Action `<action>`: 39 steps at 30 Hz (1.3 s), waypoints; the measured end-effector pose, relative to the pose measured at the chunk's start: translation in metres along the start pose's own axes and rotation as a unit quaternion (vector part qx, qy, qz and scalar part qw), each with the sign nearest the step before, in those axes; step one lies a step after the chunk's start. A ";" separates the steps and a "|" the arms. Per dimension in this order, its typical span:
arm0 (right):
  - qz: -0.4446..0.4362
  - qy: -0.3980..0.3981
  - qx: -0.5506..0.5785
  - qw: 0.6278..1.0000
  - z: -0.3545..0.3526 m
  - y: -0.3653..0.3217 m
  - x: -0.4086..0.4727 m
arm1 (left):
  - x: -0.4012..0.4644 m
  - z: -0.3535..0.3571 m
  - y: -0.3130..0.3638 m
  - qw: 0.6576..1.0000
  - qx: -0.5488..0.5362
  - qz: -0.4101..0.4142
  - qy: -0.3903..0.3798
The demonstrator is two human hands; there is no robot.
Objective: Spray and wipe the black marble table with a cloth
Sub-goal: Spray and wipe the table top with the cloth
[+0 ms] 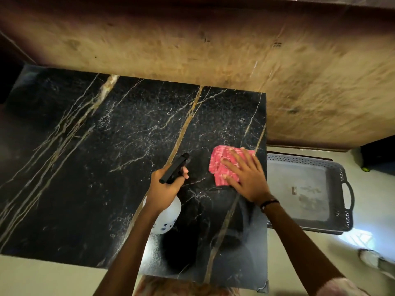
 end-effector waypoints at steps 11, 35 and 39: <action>0.032 -0.023 0.039 0.998 0.005 -0.091 0.092 | -0.011 -0.001 0.001 0.997 0.041 0.058 0.015; -0.053 -0.025 0.022 0.998 0.020 -0.129 -0.055 | -0.073 0.019 -0.021 0.994 0.097 0.016 -0.047; -0.057 -0.021 0.008 0.998 0.015 -0.085 -0.104 | -0.083 0.021 -0.027 0.994 0.088 0.020 -0.059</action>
Point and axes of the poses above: each hand's wrist, its own x-axis towards the middle knuckle, its own z-axis out of the palm, y = z × x, the point moved 9 cm from there along x, towards the middle knuckle, and after that the axes turned 5 degrees about -x, right-handed, at the moved point
